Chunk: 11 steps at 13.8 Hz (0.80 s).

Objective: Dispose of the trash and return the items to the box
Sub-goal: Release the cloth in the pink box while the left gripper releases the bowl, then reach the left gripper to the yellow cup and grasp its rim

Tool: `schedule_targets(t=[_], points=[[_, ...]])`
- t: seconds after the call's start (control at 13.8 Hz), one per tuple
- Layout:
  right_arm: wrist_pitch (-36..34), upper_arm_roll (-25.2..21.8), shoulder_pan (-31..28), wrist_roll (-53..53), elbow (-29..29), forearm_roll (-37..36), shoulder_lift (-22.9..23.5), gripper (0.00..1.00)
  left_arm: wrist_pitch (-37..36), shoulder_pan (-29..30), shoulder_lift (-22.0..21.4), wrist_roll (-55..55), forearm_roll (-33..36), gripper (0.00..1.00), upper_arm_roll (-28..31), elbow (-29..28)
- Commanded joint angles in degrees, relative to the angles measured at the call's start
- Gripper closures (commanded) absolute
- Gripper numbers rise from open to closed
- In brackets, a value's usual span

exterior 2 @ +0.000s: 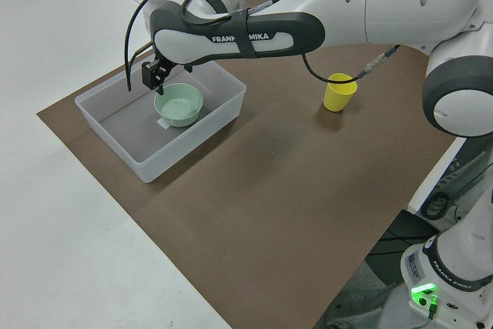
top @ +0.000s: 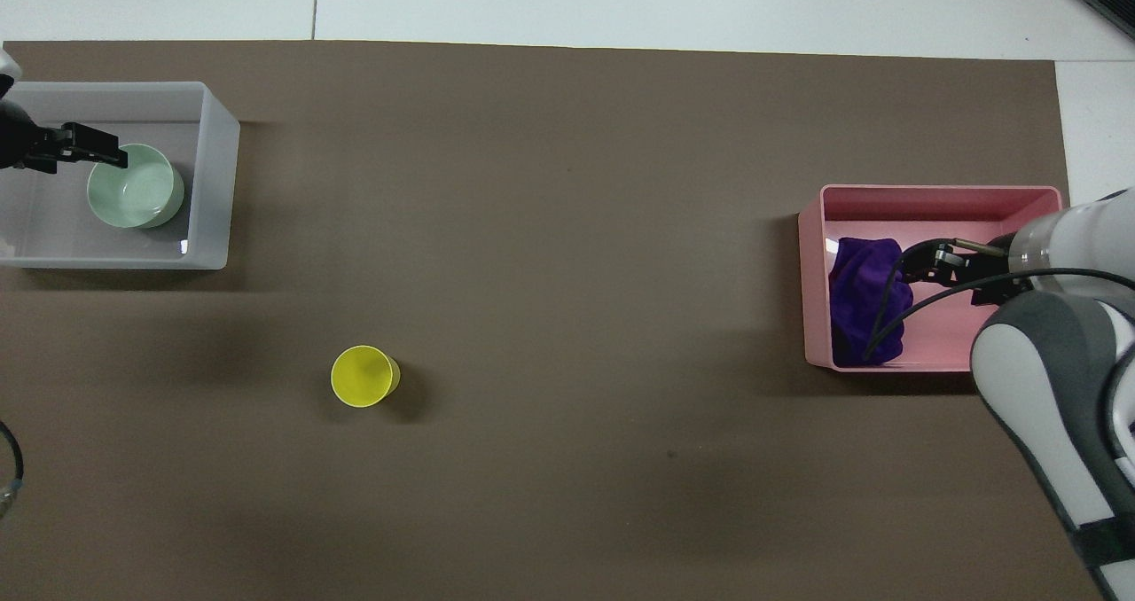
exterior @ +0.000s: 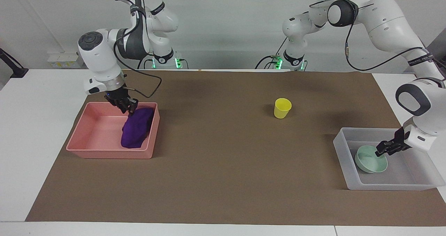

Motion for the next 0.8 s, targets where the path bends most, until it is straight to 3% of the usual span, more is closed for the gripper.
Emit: schedule_targets(t=[0.0, 0.14, 0.29, 0.43, 0.58, 0.72], points=[[-8.2, 1.1, -0.2, -0.8, 7.3, -0.8, 0.4, 0.0, -9.8, -6.3, -5.8, -4.3, -0.2, 0.0, 1.1, -1.8], [-13.3, 1.3, 1.0, -0.9, 12.6, -0.7, 1.5, 0.0, -16.4, -9.7, -10.2, -8.5, -0.2, 0.0, 1.0, -4.3], [-19.7, 1.3, 2.6, -0.8, 19.2, -0.6, 3.1, 0.0, -14.7, -13.1, -17.8, -11.3, -0.2, 0.0, 1.0, -15.0], [-25.5, 1.3, 3.6, -0.8, 26.4, -0.2, 5.6, 0.0, -8.6, -15.5, -27.1, -11.4, -0.4, 0.0, 0.8, -29.9], [-28.7, 1.3, 3.6, -0.8, 30.6, -0.1, 6.8, 0.0, 3.4, -19.0, -36.3, -11.9, -0.9, 0.0, 0.8, -45.3], [-29.3, 1.2, 3.6, -0.8, 30.9, -0.6, 6.7, 0.0, 6.1, -21.2, -38.2, -11.9, -1.1, 0.0, 0.6, -51.5]])
